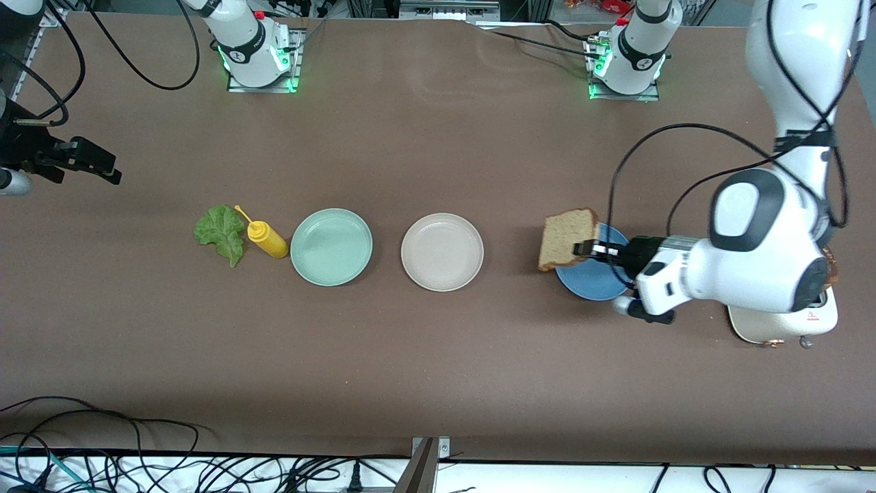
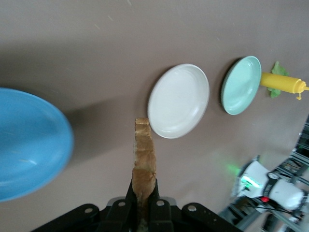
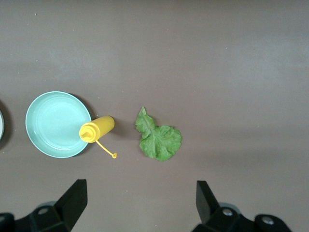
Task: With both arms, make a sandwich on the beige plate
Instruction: 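Lift the bread slice out and carry it toward the beige plate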
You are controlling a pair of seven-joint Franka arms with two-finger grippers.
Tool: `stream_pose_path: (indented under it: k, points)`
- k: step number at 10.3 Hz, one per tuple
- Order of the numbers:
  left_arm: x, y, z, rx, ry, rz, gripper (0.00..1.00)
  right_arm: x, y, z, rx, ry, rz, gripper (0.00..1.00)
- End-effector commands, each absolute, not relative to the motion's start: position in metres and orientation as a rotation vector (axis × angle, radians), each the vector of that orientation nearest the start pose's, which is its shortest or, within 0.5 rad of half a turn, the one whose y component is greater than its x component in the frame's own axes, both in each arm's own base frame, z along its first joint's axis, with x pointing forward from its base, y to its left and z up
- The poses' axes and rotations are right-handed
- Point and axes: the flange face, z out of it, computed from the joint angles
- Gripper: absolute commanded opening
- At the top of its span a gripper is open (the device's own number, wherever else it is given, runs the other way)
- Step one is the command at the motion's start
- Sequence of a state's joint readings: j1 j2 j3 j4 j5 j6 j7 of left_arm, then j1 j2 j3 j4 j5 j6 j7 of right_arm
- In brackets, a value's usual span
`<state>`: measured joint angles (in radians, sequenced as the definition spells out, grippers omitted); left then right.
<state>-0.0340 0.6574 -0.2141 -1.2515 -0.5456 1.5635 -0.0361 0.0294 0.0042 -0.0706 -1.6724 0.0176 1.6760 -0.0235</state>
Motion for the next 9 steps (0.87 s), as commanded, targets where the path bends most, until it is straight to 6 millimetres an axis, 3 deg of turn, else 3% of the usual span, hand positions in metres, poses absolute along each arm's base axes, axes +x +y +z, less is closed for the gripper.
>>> stream_pose_path:
  k: [1,4,9]
  points:
    - [0.673,-0.229,0.355,2.324,-0.015,-0.632,0.00,0.558,-0.029,0.590,-3.110,0.045,0.010,1.00]
    - [0.670,-0.282,0.342,2.298,0.003,-0.557,0.00,0.554,-0.026,0.600,-3.107,0.035,-0.009,1.00]
    - [0.656,-0.360,0.288,2.332,0.111,-0.497,0.00,0.539,-0.017,0.606,-3.068,0.018,0.078,1.00]
